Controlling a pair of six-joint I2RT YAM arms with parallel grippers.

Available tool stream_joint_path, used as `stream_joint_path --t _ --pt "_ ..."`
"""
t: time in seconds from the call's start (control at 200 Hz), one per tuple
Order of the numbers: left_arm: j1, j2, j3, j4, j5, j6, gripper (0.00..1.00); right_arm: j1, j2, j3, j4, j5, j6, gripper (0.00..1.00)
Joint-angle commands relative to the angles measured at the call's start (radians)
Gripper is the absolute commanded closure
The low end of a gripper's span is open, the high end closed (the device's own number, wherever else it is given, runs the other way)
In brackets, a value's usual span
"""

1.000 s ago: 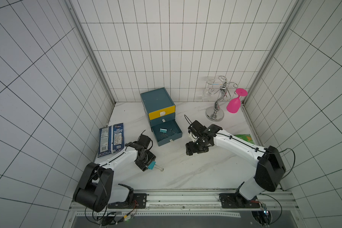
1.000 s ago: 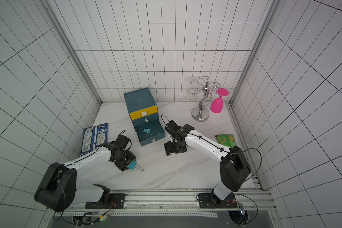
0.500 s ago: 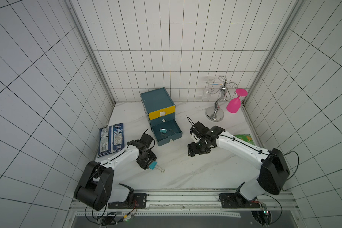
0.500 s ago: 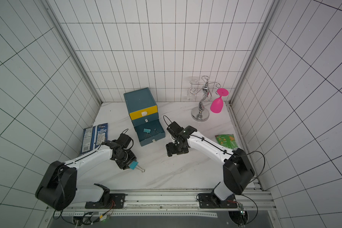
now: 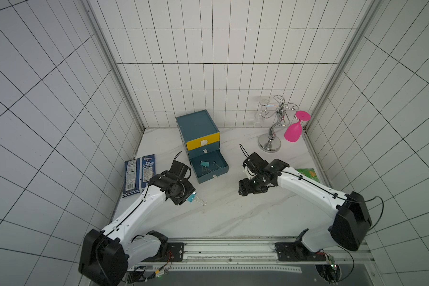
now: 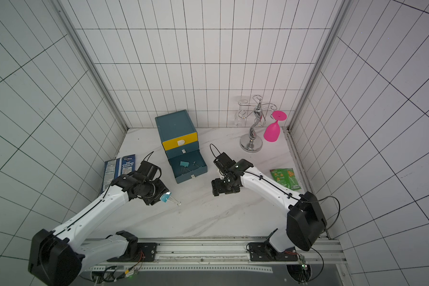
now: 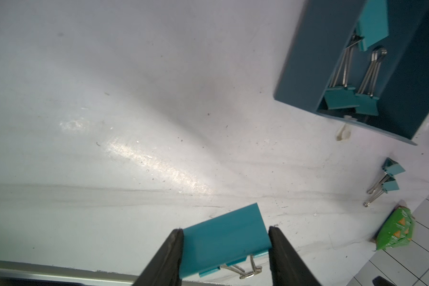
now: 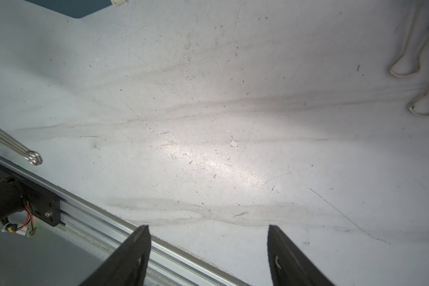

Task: Put the binder clips in the drawer according to color
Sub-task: Pick up the binder clip at the center of the board, then place the binder clip in the drawer.

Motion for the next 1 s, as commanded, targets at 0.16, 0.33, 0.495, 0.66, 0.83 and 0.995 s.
stream_joint_path --t 0.16,0.33,0.495,0.66,0.83,0.995 --pt "0.006 0.050 0.146 0.008 -0.040 0.042 0.56 -0.037 -0.072 -0.030 -0.010 0.007 0.046 0.24" --pt "0.014 0.085 0.196 0.017 -0.043 0.059 0.56 -0.058 -0.115 -0.059 -0.010 0.009 0.065 0.24" --pt "0.026 0.104 0.214 0.068 -0.062 0.060 0.56 -0.082 -0.156 -0.092 -0.011 0.006 0.078 0.24" --pt "0.039 0.139 0.223 0.166 -0.092 0.035 0.56 -0.103 -0.174 -0.104 -0.013 -0.005 0.080 0.24" --pt "0.045 0.186 0.234 0.268 -0.109 -0.018 0.54 -0.120 -0.177 -0.093 -0.027 -0.007 0.075 0.24" --pt "0.045 0.227 0.236 0.346 -0.130 -0.061 0.54 -0.140 -0.191 -0.085 -0.041 0.000 0.072 0.24"
